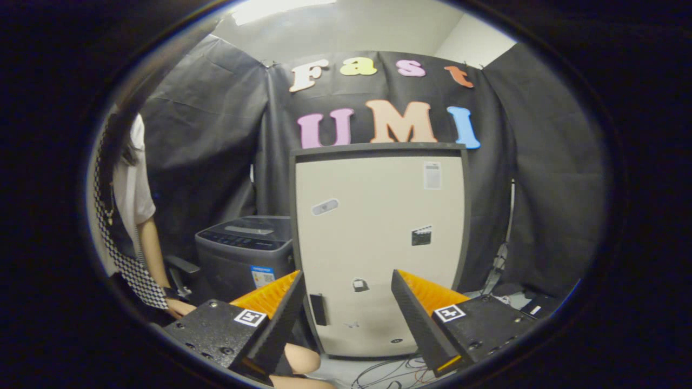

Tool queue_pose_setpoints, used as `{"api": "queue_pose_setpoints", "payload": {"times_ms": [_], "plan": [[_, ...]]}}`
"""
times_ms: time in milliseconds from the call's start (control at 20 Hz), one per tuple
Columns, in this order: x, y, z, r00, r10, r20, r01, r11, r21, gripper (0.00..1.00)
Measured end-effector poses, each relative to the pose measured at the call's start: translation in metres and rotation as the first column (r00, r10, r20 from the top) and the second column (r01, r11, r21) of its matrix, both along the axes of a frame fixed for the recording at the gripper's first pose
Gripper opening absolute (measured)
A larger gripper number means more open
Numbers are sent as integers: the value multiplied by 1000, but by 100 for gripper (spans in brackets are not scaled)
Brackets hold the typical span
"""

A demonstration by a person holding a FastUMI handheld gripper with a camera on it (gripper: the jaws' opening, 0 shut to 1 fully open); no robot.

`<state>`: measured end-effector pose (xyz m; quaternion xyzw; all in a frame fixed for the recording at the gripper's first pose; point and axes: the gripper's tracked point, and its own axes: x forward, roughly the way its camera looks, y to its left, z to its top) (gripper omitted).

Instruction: Put the clothes into the washing machine and then close the washing machine lid.

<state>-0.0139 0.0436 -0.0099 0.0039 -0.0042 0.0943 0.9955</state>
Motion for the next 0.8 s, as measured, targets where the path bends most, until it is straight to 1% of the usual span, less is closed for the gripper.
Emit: {"api": "queue_pose_setpoints", "payload": {"times_ms": [150,350,800], "plan": [[0,-5,3,1000,-5,4,5,1000,0,98],[3,-13,6,999,-54,9,54,999,1,98],[0,-17,9,998,-55,7,55,998,2,98]]}}
